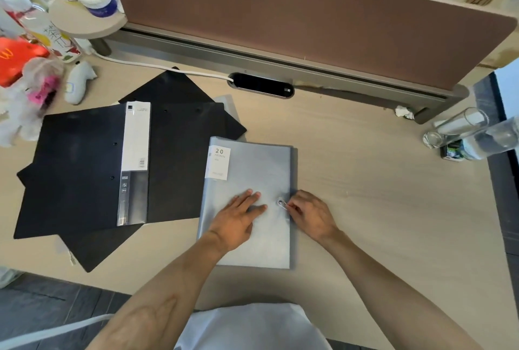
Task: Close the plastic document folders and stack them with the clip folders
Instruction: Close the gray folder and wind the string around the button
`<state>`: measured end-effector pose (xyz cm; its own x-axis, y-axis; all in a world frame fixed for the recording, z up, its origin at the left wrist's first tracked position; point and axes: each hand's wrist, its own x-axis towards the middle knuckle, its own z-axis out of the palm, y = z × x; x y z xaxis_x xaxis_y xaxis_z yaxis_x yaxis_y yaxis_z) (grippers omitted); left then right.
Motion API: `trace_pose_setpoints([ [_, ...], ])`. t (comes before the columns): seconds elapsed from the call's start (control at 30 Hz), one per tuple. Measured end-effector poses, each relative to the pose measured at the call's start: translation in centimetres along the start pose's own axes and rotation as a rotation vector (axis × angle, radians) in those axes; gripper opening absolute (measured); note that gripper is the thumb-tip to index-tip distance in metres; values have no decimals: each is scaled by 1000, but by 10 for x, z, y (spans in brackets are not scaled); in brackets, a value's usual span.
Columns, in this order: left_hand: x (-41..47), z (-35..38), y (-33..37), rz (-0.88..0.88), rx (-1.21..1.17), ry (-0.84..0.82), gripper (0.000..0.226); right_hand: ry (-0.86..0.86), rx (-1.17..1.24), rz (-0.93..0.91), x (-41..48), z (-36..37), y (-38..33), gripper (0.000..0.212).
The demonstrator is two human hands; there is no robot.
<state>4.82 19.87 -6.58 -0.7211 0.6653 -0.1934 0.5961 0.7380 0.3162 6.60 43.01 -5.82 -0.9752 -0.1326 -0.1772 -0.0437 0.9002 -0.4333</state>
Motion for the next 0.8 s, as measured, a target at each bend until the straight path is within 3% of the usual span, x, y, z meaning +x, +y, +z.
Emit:
trace_pose_setpoints([
  [0.07,0,0,-1,4,-4,6,58,90,-109,-150,-4,3,1,6],
  [0.2,1,3,1,12,-23,8,57,90,-240,-349,-7,5,6,43],
  [0.37,-2,2,0,0,-34,-81,55,56,-360,-451,-7,-3,1,55],
  [0.57,-1,5,-1,-4,-52,-82,53,92,-326,-392,-16,-1,-5,51],
  [0.63,-1,4,-1,-6,-55,-81,54,113,-257,-319,-13,1,-7,37],
  [0.7,-1,3,-1,-9,-50,-100,54,141,-122,-222,-12,7,-9,8],
  [0.8,-2,1,-1,-13,-49,-110,55,92,40,-50,-13,12,-12,15],
])
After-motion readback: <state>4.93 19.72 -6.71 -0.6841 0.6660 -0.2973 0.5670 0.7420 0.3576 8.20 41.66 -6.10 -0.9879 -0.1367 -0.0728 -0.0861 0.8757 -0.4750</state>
